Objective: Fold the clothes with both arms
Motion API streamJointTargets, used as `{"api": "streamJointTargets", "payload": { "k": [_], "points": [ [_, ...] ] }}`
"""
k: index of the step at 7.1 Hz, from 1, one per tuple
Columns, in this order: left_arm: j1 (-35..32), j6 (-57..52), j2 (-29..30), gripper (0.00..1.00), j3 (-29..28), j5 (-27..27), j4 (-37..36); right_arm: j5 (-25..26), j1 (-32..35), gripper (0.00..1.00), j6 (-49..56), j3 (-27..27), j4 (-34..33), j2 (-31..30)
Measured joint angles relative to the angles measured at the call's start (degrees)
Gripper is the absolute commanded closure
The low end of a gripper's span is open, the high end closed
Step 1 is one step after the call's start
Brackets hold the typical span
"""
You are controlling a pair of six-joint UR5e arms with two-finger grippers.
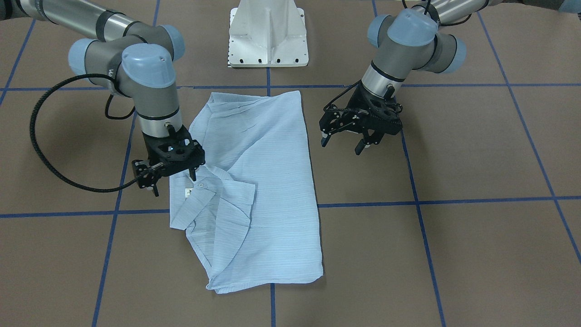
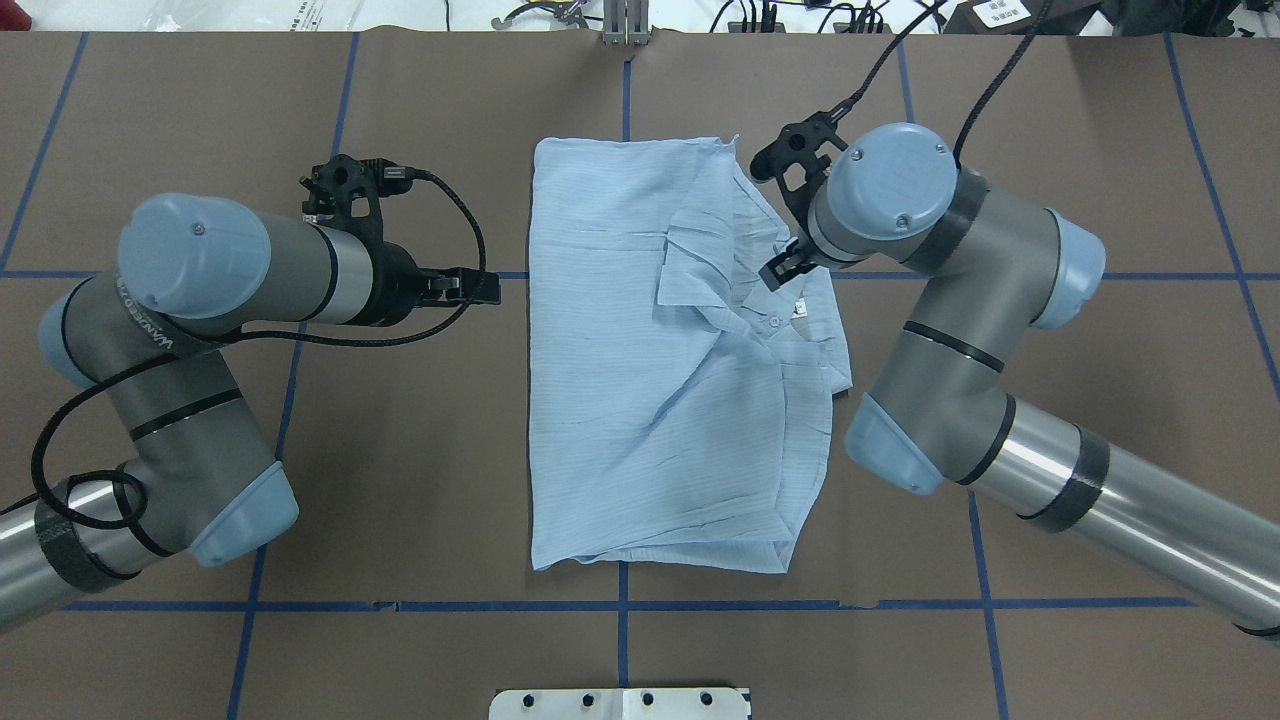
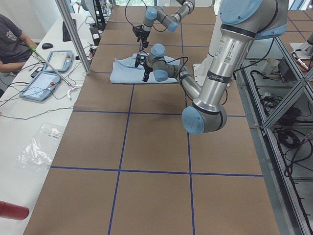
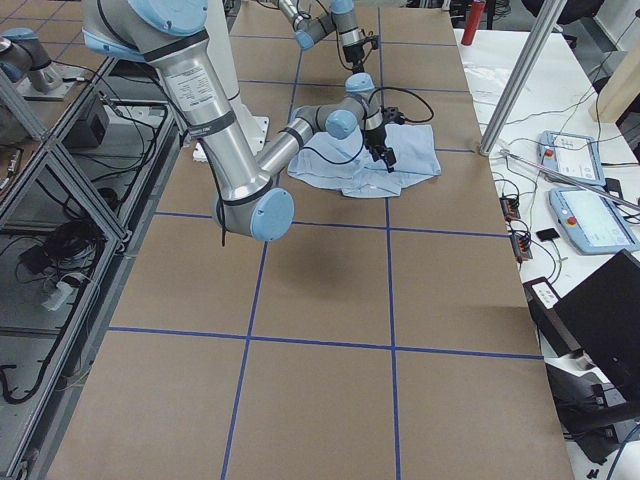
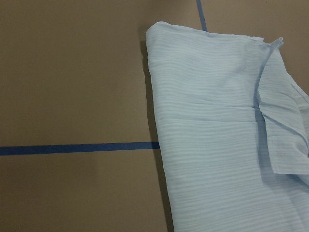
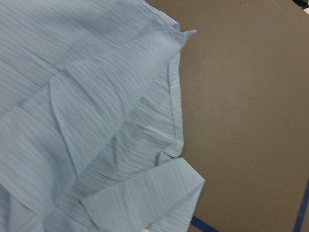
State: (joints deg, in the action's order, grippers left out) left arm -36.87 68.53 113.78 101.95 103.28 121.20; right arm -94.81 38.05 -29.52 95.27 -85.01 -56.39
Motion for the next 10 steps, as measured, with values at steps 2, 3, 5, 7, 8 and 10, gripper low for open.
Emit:
{"api": "streamJointTargets", "payload": {
  "k": [2, 3, 5, 7, 8, 10],
  "points": [
    [-0.18, -0.35, -0.39, 0.00, 0.11, 0.04, -0.02, 0.34, -3.27, 0.00, -2.83, -4.19, 0.02, 5.20],
    [-0.35, -0.52, -0.50, 0.00, 0.14, 0.03, -0.05, 1.11, -4.71, 0.00, -3.66, -6.44, 0.04, 6.97],
    [-0.56, -0.65, -0.63, 0.00, 0.33, 0.09, -0.14, 3.01, -6.20, 0.00, -4.07, -10.89, 0.12, 9.60],
    [-0.56, -0.62, -0.66, 0.00, 0.39, 0.21, -0.17, 4.13, -7.27, 0.00, -4.02, -13.26, 0.16, 9.93],
    [-0.52, -0.60, -0.67, 0.00, 0.40, 0.26, -0.17, 4.60, -7.57, 0.00, -3.89, -13.92, 0.15, 9.82],
    [-0.40, -0.53, -0.67, 0.00, 0.39, 0.27, -0.17, 4.66, -6.28, 0.00, -3.52, -14.69, 0.22, 9.44]
  ]
}}
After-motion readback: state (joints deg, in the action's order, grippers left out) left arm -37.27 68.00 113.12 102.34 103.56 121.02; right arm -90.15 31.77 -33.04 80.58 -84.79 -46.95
